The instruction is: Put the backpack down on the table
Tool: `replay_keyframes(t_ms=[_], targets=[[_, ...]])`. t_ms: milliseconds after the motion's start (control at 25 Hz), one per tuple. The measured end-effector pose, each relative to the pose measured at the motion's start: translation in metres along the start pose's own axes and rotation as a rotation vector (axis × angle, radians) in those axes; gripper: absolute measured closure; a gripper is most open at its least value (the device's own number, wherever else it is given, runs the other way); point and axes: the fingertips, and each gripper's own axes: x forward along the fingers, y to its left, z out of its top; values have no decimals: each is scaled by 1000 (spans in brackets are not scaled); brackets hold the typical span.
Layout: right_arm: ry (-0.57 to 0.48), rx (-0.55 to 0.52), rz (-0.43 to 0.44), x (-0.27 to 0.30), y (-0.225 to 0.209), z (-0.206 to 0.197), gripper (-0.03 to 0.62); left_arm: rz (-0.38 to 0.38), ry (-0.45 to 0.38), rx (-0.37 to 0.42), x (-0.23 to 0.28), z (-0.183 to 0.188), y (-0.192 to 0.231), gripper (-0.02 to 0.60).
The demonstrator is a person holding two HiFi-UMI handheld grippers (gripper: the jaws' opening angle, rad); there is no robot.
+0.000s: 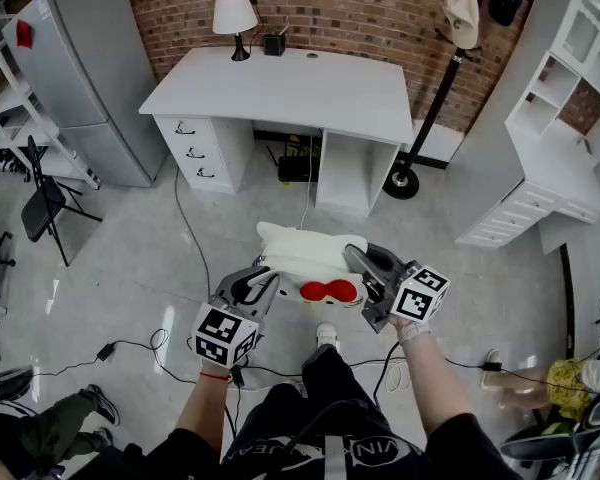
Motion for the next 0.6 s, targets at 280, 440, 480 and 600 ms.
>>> replay_keyframes(t_ms=[280,440,480,600], targets=[[-16,-8,5,20,-56,27,580,8,-39,-3,57,20,27,503],[5,7,23,31,-91,47,580,19,-26,-25,91,34,39,503],[9,7,29,33,-98,51,580,22,-24,-28,98,37,41,503],[23,6,49,42,-119,65,579,35,-16,-37,119,47,49,503]])
